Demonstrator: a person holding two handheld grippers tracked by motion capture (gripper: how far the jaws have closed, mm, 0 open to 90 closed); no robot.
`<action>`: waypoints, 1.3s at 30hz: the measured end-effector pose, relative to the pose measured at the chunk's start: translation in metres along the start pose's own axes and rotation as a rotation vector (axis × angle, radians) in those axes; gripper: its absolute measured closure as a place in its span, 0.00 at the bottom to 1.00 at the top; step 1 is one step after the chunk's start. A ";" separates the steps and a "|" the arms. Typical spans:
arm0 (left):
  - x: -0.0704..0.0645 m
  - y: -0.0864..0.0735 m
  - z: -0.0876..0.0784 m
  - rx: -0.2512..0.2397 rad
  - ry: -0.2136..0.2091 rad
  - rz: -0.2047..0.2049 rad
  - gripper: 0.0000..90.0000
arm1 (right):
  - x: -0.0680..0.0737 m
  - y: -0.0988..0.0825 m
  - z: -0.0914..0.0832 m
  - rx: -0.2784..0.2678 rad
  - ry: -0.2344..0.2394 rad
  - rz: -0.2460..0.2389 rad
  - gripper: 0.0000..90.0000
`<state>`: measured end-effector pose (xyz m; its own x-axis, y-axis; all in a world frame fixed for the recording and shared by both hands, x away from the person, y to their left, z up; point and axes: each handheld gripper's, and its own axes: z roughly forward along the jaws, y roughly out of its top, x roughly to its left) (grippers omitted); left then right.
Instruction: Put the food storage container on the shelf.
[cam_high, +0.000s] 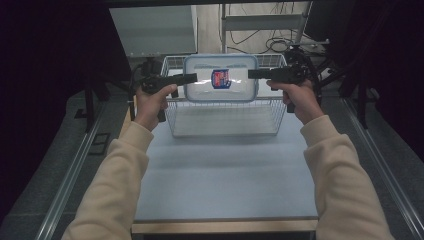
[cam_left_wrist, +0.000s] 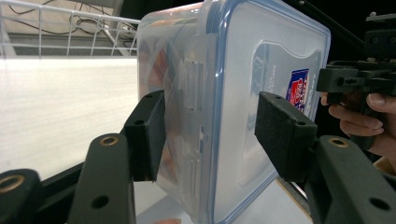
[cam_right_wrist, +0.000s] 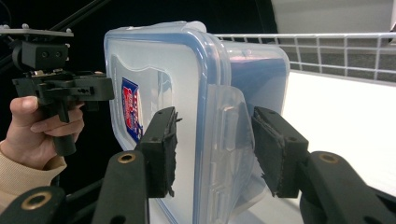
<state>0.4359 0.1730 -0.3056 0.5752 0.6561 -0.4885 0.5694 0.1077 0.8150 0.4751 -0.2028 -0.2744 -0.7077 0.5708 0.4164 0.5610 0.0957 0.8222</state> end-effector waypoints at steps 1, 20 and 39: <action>0.004 0.002 0.003 0.004 -0.014 -0.020 0.50 | -0.002 0.001 0.001 0.002 -0.001 0.002 0.57; 0.028 0.014 0.035 0.020 0.018 -0.101 0.49 | -0.041 0.007 0.023 -0.017 -0.020 0.105 0.55; 0.052 0.011 0.060 -0.026 0.017 -0.235 0.38 | -0.051 0.008 0.040 -0.066 -0.192 0.229 0.47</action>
<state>0.5075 0.1632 -0.3404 0.4184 0.6233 -0.6606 0.6713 0.2777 0.6872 0.5327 -0.1987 -0.3044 -0.4685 0.7154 0.5184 0.6631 -0.1030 0.7414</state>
